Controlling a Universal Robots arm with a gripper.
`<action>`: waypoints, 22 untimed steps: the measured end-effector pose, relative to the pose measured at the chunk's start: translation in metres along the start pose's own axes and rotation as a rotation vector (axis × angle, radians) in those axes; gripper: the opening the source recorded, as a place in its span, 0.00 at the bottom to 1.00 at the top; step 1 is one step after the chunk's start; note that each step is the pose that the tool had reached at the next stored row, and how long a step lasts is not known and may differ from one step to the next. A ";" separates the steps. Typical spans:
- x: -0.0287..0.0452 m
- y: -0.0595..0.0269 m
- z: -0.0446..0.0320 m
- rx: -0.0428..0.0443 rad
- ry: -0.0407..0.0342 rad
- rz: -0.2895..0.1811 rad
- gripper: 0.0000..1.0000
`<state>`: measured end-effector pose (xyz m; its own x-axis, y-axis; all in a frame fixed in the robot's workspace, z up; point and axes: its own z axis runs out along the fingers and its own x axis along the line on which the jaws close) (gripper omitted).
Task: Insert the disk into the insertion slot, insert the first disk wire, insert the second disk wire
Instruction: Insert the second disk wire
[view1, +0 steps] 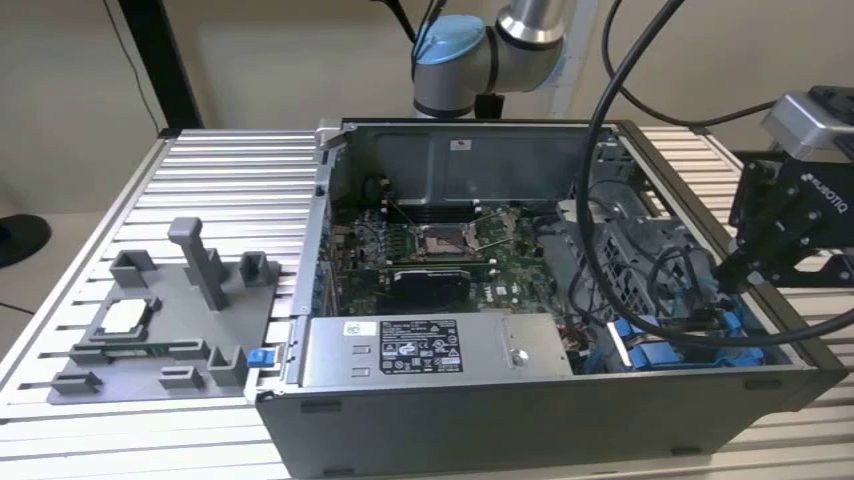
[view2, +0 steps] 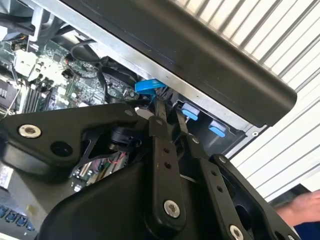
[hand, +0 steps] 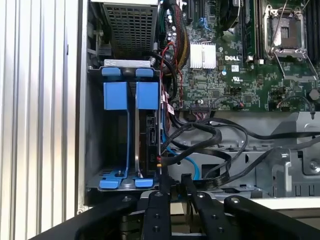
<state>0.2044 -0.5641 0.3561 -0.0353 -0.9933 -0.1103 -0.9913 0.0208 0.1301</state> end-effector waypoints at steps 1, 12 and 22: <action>0.0000 0.0000 0.0000 -0.0002 -0.0072 -0.001 0.00; -0.0002 0.0006 -0.0026 -0.0017 -0.0495 -0.004 0.00; -0.0022 0.0072 -0.0213 -0.0041 -0.0853 -0.009 0.00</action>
<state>0.2001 -0.5642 0.3782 -0.0374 -0.9801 -0.1949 -0.9911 0.0114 0.1327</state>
